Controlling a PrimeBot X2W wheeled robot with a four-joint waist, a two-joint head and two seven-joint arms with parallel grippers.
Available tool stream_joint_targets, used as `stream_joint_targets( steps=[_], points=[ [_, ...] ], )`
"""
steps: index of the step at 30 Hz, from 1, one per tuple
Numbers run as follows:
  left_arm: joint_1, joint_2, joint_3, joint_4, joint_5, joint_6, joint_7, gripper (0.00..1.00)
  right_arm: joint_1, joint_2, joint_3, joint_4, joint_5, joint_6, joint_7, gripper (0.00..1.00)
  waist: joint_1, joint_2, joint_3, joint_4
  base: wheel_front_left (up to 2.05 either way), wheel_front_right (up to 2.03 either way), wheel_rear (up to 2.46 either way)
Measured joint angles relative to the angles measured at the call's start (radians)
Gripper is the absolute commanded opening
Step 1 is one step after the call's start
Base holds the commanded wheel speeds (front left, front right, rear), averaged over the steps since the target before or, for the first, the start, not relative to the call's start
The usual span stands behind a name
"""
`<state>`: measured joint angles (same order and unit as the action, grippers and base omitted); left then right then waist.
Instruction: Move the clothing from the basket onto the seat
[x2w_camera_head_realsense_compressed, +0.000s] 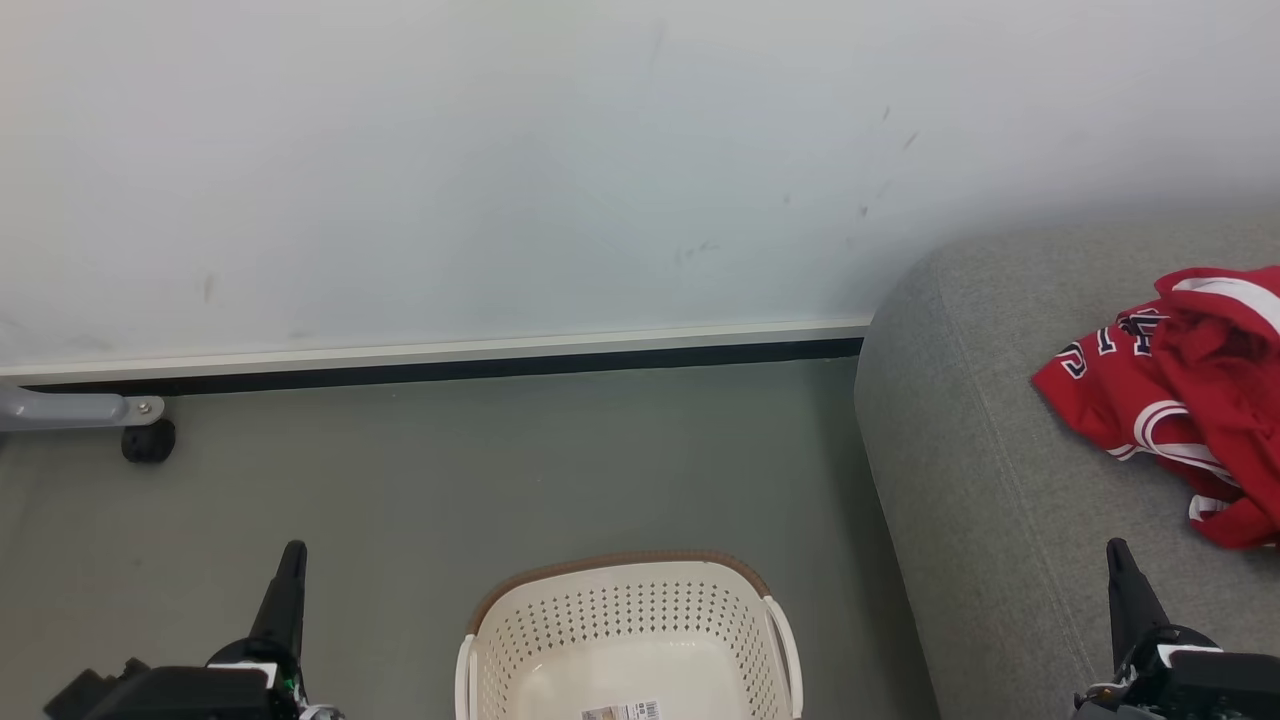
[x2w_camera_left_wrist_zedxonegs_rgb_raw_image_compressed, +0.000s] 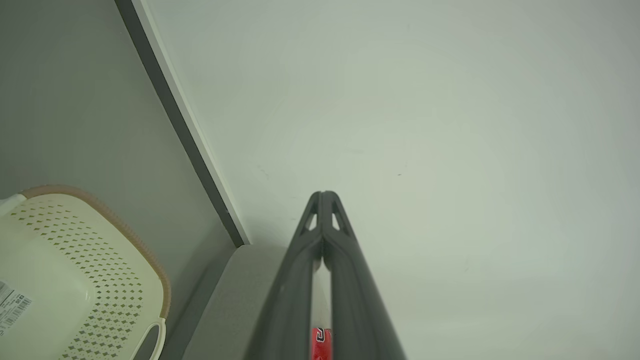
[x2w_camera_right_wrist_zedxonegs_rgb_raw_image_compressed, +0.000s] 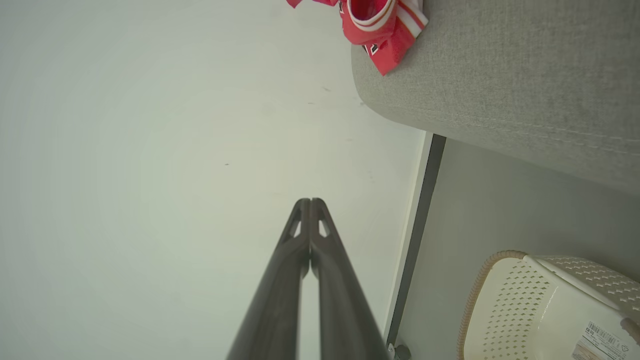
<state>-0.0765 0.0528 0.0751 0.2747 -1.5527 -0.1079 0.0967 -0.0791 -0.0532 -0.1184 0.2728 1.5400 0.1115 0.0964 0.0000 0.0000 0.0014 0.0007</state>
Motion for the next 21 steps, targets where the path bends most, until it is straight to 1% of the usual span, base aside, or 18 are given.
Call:
stream_joint_targets(
  steps=[1, 5, 21],
  points=[
    [0.0, -0.002, 0.005, 0.001, -0.007, -0.007, 0.004, 0.0, -0.001, 0.002, -0.003, 0.002, 0.011, 0.003, 0.002, 0.0, 0.0, 0.0, 0.0, 0.0, 0.0, 0.0, 0.0],
    [-0.001, -0.009, 0.016, 0.002, -0.036, -0.008, 0.017, 0.0, -0.007, 0.007, -0.014, 0.009, 0.055, 0.005, 0.017, 0.0, 0.0, 0.0001, -0.001, -0.001, 0.0, 0.0, 0.0],
    [-0.002, -0.01, 0.016, 0.004, -0.048, -0.008, 0.017, 0.0, -0.01, 0.009, -0.015, 0.01, 0.056, 0.006, 0.017, 0.0, 0.0, 0.0, -0.001, -0.001, 0.0, 0.0, 0.0]
  ],
)
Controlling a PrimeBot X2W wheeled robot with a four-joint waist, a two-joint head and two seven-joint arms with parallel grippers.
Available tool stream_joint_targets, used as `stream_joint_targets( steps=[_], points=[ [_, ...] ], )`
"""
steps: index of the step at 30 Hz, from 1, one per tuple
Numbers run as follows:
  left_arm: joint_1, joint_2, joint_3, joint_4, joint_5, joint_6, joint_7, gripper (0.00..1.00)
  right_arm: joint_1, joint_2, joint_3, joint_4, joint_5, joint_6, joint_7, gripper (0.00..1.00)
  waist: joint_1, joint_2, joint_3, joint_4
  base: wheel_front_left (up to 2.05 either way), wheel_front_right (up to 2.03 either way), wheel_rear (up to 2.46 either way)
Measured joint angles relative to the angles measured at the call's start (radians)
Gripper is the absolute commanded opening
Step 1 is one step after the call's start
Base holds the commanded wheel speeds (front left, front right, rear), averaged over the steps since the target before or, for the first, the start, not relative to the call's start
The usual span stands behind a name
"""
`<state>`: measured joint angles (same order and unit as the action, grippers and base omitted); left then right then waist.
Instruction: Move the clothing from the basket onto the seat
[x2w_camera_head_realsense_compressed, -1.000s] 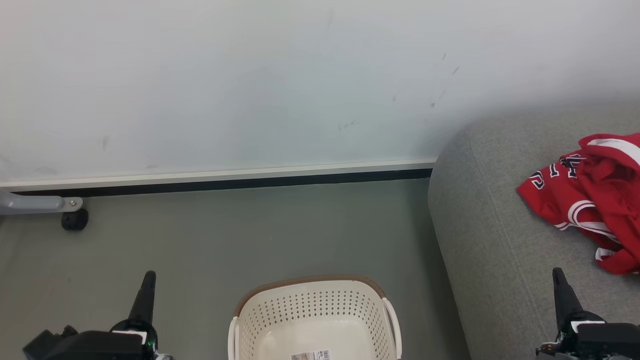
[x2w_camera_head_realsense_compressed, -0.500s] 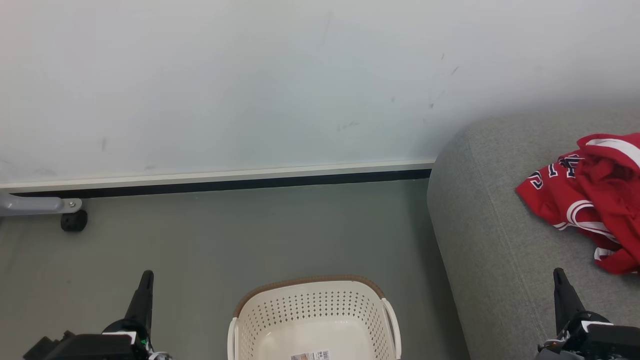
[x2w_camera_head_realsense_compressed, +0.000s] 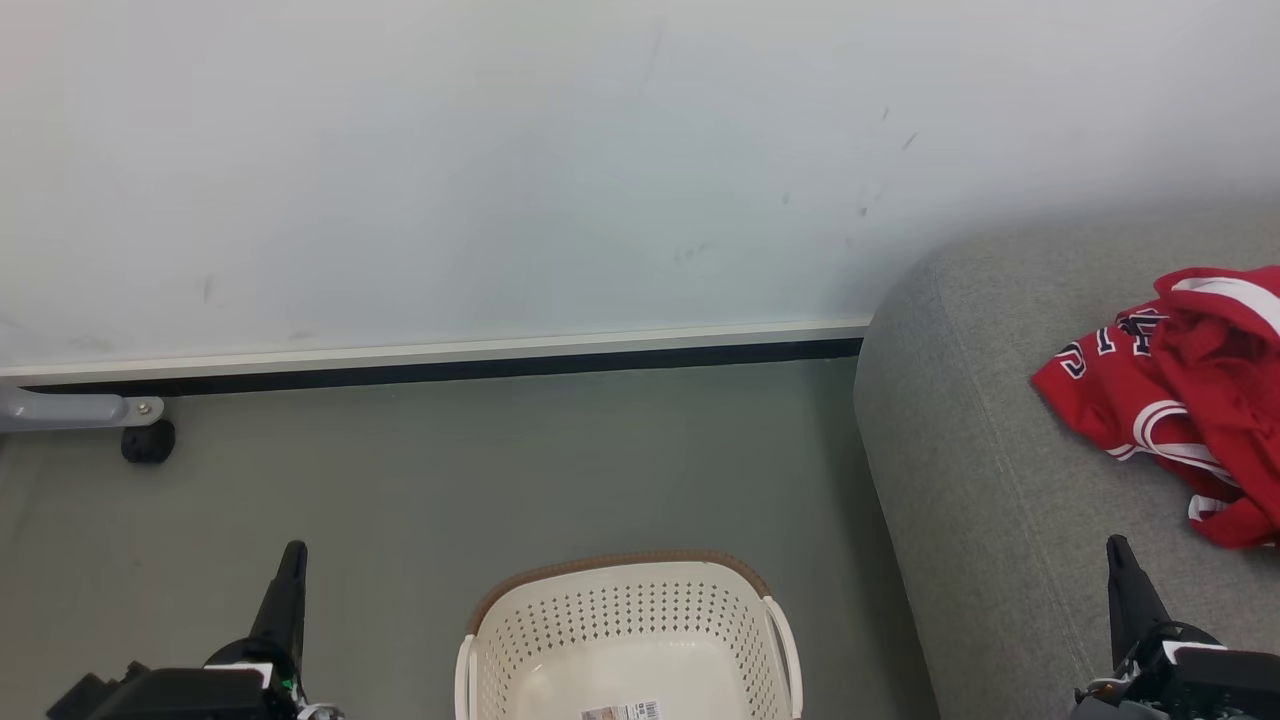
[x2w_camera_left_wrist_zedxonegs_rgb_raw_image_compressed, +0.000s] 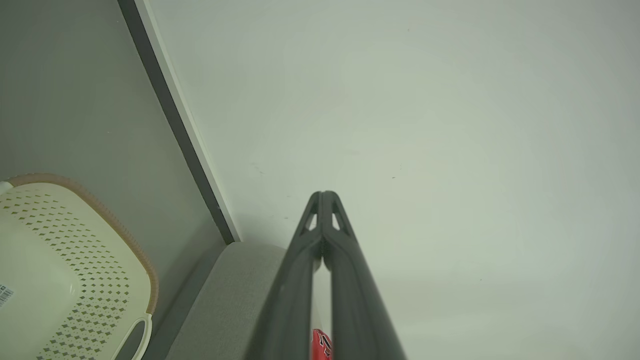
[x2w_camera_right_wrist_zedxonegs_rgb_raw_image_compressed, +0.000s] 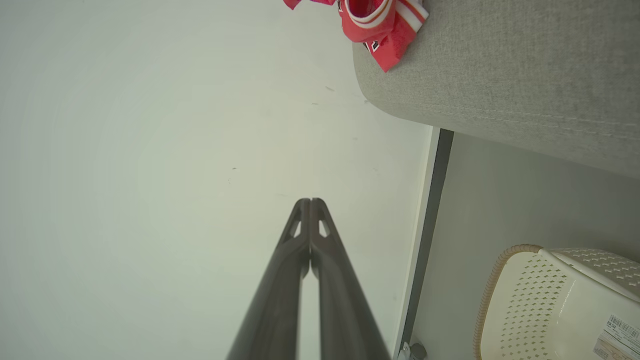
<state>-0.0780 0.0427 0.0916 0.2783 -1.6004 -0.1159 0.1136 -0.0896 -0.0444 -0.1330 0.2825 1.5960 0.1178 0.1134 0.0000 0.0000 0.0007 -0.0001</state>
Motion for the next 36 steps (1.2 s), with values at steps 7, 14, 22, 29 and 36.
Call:
stream_joint_targets(
  steps=[7, 14, 22, 29, 36],
  points=[
    [0.0, 0.0, 0.0, 0.0, 0.0, 0.0, 0.0, 0.0, 0.0, 0.0, 0.0, 0.0, 0.0, 0.0, 0.0, 0.0, 0.0, 0.0, 0.0, 0.0, 0.0, 0.0, 0.0],
    [0.0, 0.0, 0.0, 0.0, 0.0, 0.0, 0.0, 0.0, 0.0, 0.0, 0.0, 0.0, 0.0, 0.0, 0.0, 0.0, 0.0, 0.0, 0.0, 0.0, 0.0, 0.0, 0.0],
    [0.0, 0.0, 0.0, 0.0, 0.0, 0.0, 0.0, 0.0, 0.0, 0.0, 0.0, 0.0, 0.0, 0.001, 0.0, 0.0, 0.0001, 0.0, 0.0, 0.0, 0.0, 0.0, 0.0],
    [0.0, 0.0, 0.0, 0.001, 0.0, -0.007, 0.0, 0.0, 0.0, 0.0, 0.0, 0.0, 0.001, 0.001, 0.0, 0.0, 0.0, 0.0, 0.0, 0.0, 0.0, 0.0, 0.0],
    [0.0, 0.0, 0.0, 0.001, 0.0, -0.007, 0.0, 0.0, 0.0, 0.0, 0.0, 0.0, 0.001, 0.001, 0.0, 0.0, 0.0, 0.0, 0.0, 0.0, 0.0, 0.0, 0.0]
  ],
)
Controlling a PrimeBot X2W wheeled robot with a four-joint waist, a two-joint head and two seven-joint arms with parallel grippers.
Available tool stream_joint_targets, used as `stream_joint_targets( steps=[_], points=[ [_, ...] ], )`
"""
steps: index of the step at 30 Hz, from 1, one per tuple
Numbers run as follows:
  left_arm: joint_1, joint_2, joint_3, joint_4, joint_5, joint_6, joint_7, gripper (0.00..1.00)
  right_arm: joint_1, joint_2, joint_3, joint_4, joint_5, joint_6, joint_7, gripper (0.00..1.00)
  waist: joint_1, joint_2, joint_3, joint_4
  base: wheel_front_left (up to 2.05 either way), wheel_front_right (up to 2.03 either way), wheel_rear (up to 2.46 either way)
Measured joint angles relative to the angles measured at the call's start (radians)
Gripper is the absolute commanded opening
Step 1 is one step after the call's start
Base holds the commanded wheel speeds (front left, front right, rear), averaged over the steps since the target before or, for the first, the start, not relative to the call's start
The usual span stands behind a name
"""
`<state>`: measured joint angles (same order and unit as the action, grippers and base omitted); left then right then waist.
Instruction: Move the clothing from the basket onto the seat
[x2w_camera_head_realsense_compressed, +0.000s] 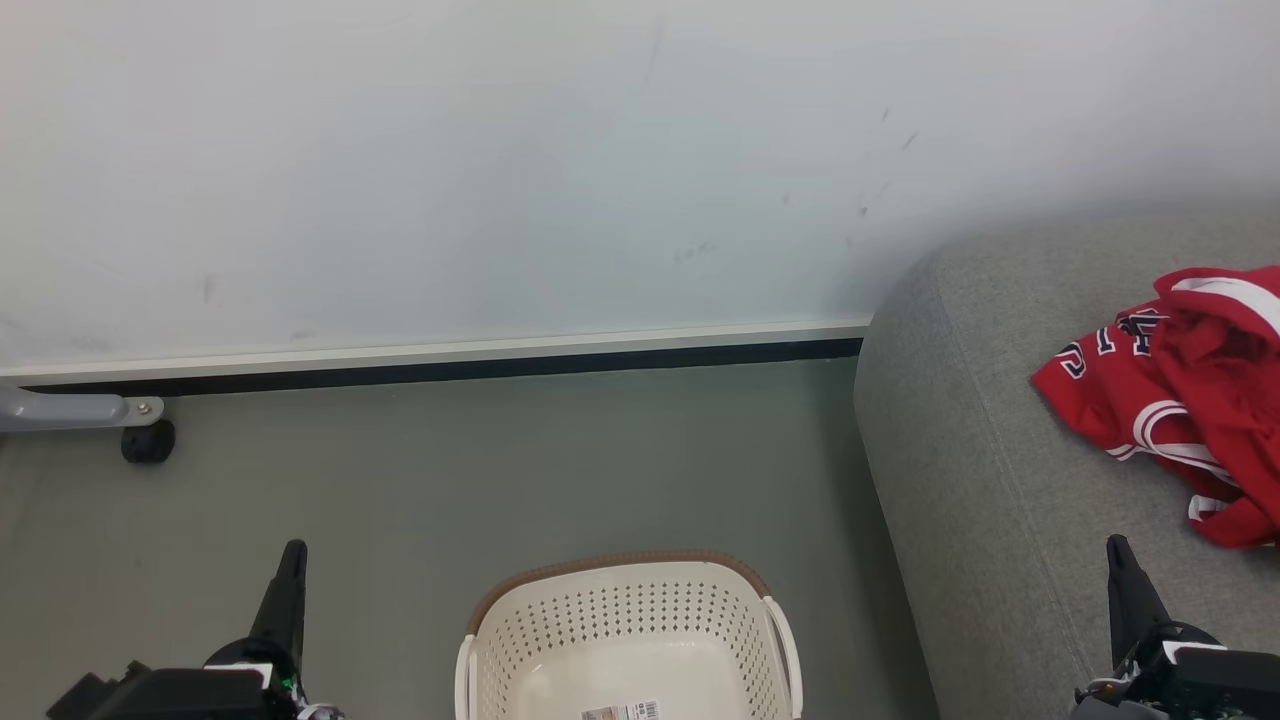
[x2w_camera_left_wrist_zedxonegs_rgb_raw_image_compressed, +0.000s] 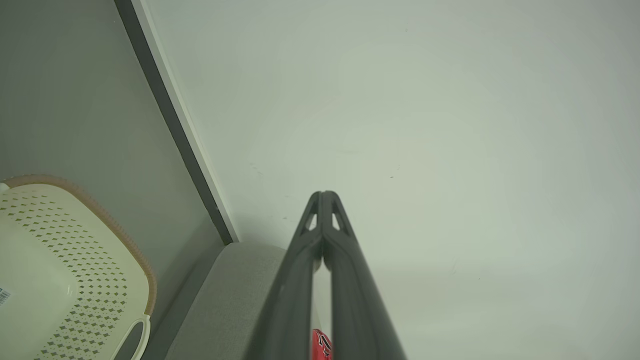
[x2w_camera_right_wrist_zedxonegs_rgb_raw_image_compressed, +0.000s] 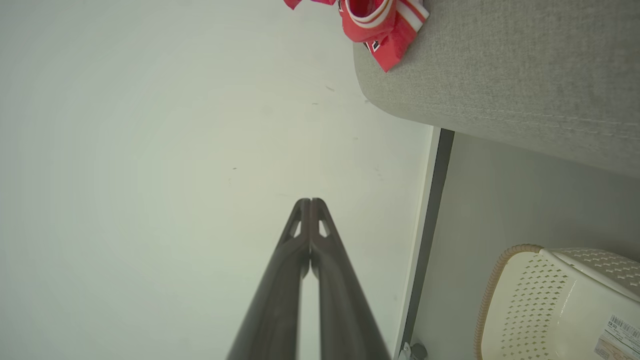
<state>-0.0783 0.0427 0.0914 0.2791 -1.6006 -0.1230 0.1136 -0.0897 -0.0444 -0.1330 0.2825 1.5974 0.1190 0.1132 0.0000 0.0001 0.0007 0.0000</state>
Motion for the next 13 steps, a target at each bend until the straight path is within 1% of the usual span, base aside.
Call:
stream_joint_targets(
  steps=[13],
  points=[
    [0.0, 0.0, 0.0, 0.0, 0.0, 0.0, 0.0, 0.0, 0.0, 0.0, 0.0, 0.0, 0.0, 0.0, 0.0, 0.0, 0.0, 0.0, 0.0, 0.0, 0.0, 0.0, 0.0]
  ],
)
